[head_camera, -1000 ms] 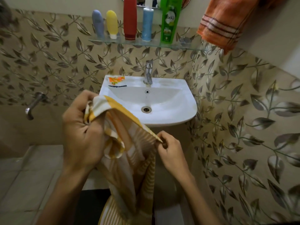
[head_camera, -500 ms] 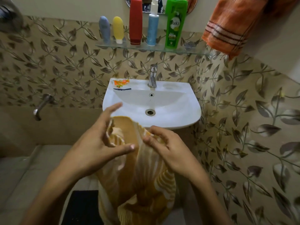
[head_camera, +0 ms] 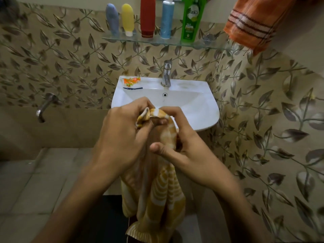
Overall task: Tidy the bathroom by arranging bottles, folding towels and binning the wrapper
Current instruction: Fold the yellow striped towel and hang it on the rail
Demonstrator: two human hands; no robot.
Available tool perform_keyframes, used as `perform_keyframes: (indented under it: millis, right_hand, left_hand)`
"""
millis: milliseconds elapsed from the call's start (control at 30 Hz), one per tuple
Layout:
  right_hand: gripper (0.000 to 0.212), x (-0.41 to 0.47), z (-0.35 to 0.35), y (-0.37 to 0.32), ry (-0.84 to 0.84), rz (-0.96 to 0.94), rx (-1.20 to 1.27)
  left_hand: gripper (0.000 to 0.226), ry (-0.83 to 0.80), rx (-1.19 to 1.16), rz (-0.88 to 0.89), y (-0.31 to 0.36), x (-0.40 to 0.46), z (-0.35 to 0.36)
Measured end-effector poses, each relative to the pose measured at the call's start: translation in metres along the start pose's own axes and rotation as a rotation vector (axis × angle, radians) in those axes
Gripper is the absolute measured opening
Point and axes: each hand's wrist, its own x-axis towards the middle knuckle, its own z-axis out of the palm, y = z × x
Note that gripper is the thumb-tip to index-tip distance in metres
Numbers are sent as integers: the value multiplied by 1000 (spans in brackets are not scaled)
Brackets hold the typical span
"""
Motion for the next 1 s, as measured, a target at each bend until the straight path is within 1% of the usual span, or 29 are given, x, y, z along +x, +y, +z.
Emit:
perform_keyframes:
  millis: [100, 133, 167, 233, 300, 367, 467, 500, 533, 567, 600, 633, 667, 733, 767, 800, 833, 867, 900, 933, 967, 1000]
  right_hand:
    - [73, -2, 2, 6, 81, 27, -31]
    - [79, -4, 0, 10, 112, 49, -42]
    - [81, -6, -2, 14, 138, 70, -65]
    - [79, -10, -6, 23, 148, 133, -134]
    - [75, -13, -3, 32, 77, 216, -178]
    - [67, -17, 5, 41, -22, 279, -155]
    - [37, -19, 12, 45, -122, 350, -42]
    - [24, -20, 11, 46, -109, 354, -41]
    - [12, -20, 8, 46, -69, 348, -91]
    - [8, -21, 3, 45, -12, 336, -168]
    - [12, -22, -1, 44, 50, 328, -227]
    - [13, -22, -5, 41, 122, 322, -227]
    - [11, -22, -9, 37, 203, 308, -176]
    - [11, -21, -13, 29, 326, 268, -126]
    - [14, -19, -12, 24, 335, 243, -136]
    - [16, -18, -10, 20, 312, 208, -145]
    - [18, -16, -8, 16, 264, 168, -161]
    - [19, -13, -4, 13, 205, 126, -177]
    - [19, -11, 0, 10, 141, 92, -185]
    - [18, -8, 3, 7, 84, 69, -180]
    - [16, -7, 4, 4, 41, 51, -168]
    - [14, -6, 4, 3, 16, 33, -156]
  left_hand:
    - [14, 121, 1, -2, 1, 2, 6]
    - [15, 165, 4, -17, 0, 2, 8]
    - [16, 201, 7, -34, -2, 2, 10]
    - [17, 254, 11, -73, -4, 2, 13]
    - [18, 316, 11, -107, -5, 3, 15]
    - [18, 402, 1, -115, -5, 6, 14]
    - [15, 498, 26, -112, -7, 13, 9]
    - [16, 514, 39, -137, -8, 14, 9]
    - [18, 519, 50, -177, -10, 15, 8]
    - [21, 507, 60, -234, -13, 14, 6]
    - [21, 472, 72, -307, -16, 13, 4]
    - [21, 414, 89, -383, -21, 11, 1]
    - [32, 326, 104, -461, -26, 8, -3]
    - [80, 83, 53, -560, -31, -1, -9]
    - [99, -33, 17, -568, -32, -6, -11]
    - [108, -137, -1, -538, -31, -12, -9]
    - [111, -224, -7, -484, -28, -17, -5]
    - [107, -294, -19, -412, -27, -21, 1]
    - [93, -365, -46, -330, -25, -25, 7]
    - [71, -419, -75, -263, -23, -28, 12]
    - [44, -431, -77, -213, -22, -30, 15]
    - [20, -400, -62, -182, -21, -31, 17]
